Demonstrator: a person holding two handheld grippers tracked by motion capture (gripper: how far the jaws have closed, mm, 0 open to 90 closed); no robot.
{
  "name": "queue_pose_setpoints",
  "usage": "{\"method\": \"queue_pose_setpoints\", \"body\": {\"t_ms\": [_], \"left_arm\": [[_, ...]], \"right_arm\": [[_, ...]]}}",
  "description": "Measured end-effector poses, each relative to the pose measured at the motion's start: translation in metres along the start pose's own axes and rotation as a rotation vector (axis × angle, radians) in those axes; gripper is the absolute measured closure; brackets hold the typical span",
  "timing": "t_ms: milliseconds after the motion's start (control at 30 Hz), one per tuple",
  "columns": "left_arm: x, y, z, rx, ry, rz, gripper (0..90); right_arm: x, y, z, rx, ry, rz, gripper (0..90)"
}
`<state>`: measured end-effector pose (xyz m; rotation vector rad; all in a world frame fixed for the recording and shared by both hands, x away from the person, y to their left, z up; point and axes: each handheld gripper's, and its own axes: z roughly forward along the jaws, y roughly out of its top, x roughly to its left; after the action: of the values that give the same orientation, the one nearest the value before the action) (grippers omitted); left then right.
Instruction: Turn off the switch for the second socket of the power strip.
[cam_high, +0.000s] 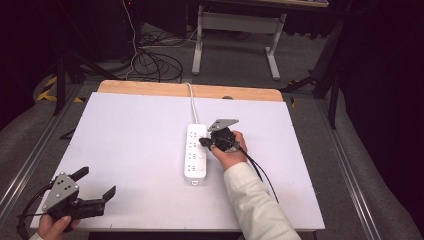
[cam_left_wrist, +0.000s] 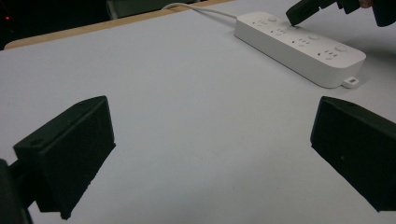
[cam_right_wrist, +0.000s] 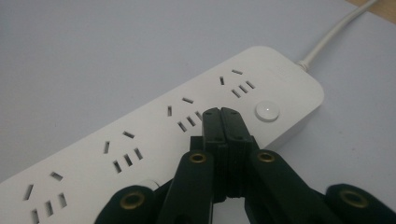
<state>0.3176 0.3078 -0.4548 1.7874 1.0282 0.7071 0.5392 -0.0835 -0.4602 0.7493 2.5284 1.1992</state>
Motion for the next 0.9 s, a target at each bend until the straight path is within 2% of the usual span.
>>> {"method": "queue_pose_setpoints", "body": {"t_ms": [567, 767, 900], "left_arm": [[-0.0001, 0.0, -0.0001, 0.001, -0.001, 0.004, 0.5], [0.0, 0.0, -0.0003, 0.001, -0.002, 0.004, 0.5], [-0.0003, 0.0, -0.0004, 0.0, -0.003, 0.005, 0.5]], "right_arm": [[0.0025, 0.0004, 0.0013, 0.01, -0.006, -0.015, 90.0], [0.0057, 0.0014, 0.0023, 0.02, -0.032, -0.057, 90.0], [0.0067, 0.0007, 0.0031, 0.022, -0.034, -0.058, 90.0]]}}
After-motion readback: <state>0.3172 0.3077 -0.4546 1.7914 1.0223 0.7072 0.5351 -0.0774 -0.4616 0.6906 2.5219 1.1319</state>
